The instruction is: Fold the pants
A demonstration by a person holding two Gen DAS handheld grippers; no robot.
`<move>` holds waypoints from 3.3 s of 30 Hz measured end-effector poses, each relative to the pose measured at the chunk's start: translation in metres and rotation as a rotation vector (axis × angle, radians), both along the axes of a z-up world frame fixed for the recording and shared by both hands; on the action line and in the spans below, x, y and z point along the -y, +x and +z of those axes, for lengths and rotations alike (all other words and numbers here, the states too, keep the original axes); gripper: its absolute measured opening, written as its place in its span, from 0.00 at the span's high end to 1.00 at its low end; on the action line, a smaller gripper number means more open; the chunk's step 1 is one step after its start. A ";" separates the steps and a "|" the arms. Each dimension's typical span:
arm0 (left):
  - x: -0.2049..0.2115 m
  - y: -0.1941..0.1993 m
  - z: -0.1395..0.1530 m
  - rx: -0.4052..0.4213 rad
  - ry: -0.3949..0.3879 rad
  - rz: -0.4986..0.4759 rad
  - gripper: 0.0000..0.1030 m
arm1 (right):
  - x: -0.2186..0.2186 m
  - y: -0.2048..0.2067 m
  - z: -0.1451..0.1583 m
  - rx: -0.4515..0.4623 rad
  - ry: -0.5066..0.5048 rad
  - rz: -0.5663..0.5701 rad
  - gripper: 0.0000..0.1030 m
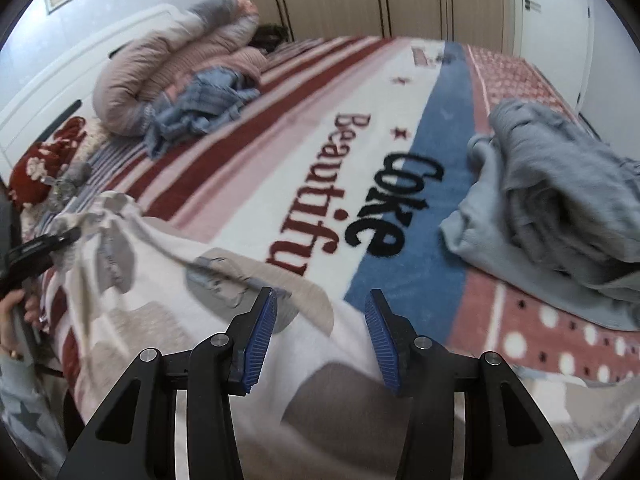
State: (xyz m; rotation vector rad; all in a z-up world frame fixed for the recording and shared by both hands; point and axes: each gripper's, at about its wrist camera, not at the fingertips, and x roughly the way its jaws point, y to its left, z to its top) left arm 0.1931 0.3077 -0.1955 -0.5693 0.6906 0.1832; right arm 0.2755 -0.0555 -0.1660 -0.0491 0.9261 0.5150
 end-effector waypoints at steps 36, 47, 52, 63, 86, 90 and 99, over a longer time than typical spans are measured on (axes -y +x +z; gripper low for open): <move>0.452 0.048 0.017 -0.001 0.241 -0.936 0.39 | 0.248 -0.158 0.025 0.101 0.088 -0.258 0.60; 0.389 0.034 0.049 0.076 0.288 -0.832 0.18 | 0.207 -0.110 0.031 0.088 -0.057 -0.136 0.53; 0.339 0.040 0.042 0.063 0.243 -0.736 0.18 | 0.174 -0.074 0.003 -0.006 -0.118 -0.017 0.56; 0.308 0.052 0.006 0.010 0.228 -0.748 0.17 | 0.158 0.015 -0.026 -0.081 -0.114 -0.138 0.77; 0.270 0.030 0.025 0.052 0.140 -0.795 0.17 | 0.073 -0.061 0.039 -0.033 0.166 0.163 0.82; 0.266 0.037 0.030 0.069 0.121 -0.777 0.17 | 0.035 -0.058 0.012 -0.132 0.093 0.233 0.83; 0.287 0.056 0.007 0.018 0.039 -0.873 0.17 | 0.051 0.011 -0.014 -0.173 0.127 0.035 0.85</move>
